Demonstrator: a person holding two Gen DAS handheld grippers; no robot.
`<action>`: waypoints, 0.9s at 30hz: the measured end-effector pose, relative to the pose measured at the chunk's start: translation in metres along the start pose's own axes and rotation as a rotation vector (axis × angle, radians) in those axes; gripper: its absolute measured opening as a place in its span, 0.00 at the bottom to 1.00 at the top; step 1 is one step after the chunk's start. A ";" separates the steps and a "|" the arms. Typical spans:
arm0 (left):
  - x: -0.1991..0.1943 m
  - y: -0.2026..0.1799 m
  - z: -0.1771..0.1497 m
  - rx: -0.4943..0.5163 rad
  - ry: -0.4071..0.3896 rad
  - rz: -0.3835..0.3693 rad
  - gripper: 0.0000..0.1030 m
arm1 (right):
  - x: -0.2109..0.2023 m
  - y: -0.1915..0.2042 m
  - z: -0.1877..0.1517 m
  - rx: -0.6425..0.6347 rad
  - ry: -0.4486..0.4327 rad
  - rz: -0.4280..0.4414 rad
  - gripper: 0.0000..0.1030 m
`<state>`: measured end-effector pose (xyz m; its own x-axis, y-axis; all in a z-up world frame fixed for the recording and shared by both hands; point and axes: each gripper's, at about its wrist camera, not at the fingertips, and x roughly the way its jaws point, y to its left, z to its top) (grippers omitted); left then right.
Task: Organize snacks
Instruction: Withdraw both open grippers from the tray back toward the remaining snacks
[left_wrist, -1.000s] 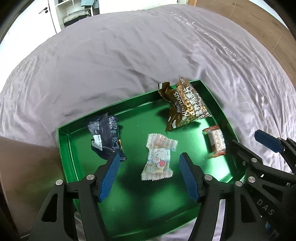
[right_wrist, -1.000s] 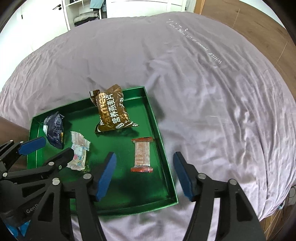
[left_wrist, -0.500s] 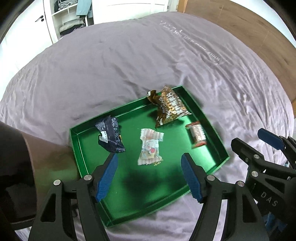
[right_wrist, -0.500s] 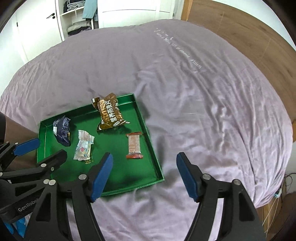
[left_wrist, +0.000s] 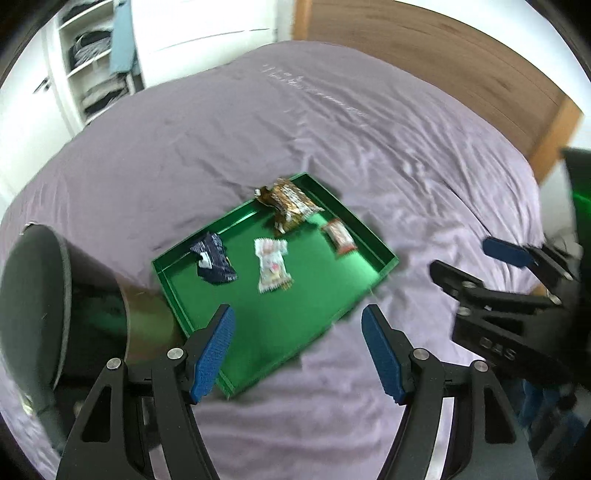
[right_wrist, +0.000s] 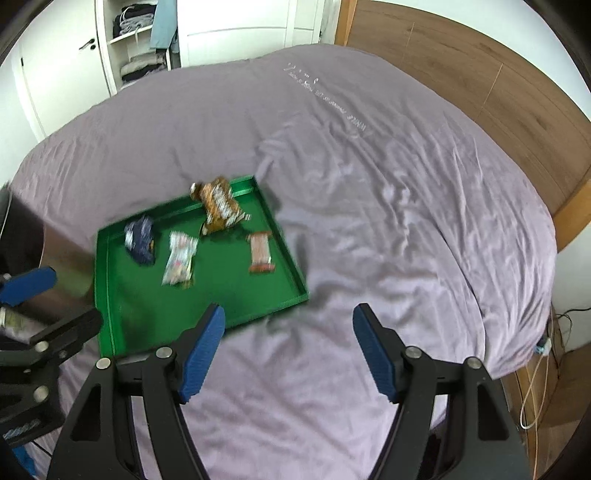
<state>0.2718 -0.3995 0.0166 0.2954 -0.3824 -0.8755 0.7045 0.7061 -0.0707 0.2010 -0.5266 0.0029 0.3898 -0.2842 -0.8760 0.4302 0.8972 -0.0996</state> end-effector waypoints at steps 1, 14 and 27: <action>-0.009 -0.002 -0.008 0.025 0.000 -0.009 0.63 | -0.005 0.006 -0.009 -0.015 0.016 0.003 0.97; -0.093 0.085 -0.112 0.079 0.036 0.000 0.63 | -0.041 0.126 -0.092 -0.255 0.191 0.171 0.97; -0.137 0.269 -0.269 -0.344 0.136 0.286 0.63 | -0.059 0.297 -0.120 -0.568 0.238 0.418 0.97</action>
<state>0.2477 0.0029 -0.0111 0.3435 -0.0781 -0.9359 0.3457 0.9371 0.0487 0.2078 -0.2029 -0.0312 0.2144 0.1421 -0.9664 -0.2277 0.9694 0.0920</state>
